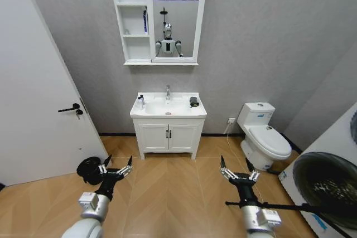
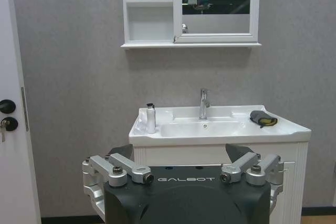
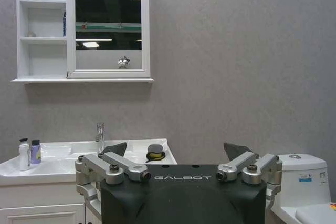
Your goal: Move facial cleanser and shampoo from washbasin to cabinet, then wipe washbasin with towel.
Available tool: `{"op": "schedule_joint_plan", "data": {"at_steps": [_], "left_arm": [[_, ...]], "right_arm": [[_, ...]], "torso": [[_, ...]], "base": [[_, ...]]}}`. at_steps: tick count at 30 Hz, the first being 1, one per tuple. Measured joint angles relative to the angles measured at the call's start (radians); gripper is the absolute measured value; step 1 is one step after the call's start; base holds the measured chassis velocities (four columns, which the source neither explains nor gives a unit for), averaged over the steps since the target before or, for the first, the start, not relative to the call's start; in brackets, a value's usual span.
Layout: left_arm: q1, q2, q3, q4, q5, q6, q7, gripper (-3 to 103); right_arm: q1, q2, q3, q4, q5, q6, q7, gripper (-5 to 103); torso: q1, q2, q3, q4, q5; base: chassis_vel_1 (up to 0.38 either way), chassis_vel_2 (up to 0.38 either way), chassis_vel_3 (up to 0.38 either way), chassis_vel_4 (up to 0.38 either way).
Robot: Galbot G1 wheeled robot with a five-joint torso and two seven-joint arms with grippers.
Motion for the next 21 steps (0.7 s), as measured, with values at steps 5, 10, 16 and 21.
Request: {"op": "schedule_joint_plan", "data": {"at_steps": [5,10,16,21], "left_arm": [[0.007,0.000,0.001,0.002,0.013,0.000,0.000,97],[0.007,-0.004,-0.005,-0.008,0.012,0.000,0.001,97],[0.009,-0.005,-0.006,-0.013,0.010,-0.002,0.002,97],[0.013,0.000,-0.005,-0.013,0.011,-0.004,0.004,98]], "right_arm": [[0.011,-0.001,-0.001,-0.012,0.001,0.004,-0.013,100],[0.016,-0.007,-0.006,-0.013,-0.003,0.004,-0.014,100],[0.011,-0.003,-0.008,-0.013,-0.010,0.006,-0.014,100],[0.000,0.004,-0.009,-0.013,-0.017,0.013,-0.014,100]], "torso": [[0.000,0.000,0.000,0.0000,0.0000],[0.000,0.000,0.000,0.0001,0.0000],[0.000,0.000,0.000,0.0000,0.0000],[0.000,0.000,0.000,0.0000,-0.0001]], "base": [[0.000,0.000,0.000,0.000],[-0.021,0.014,0.014,-0.013],[-0.091,0.065,0.073,-0.090],[-0.176,0.181,0.179,-0.183]]}}
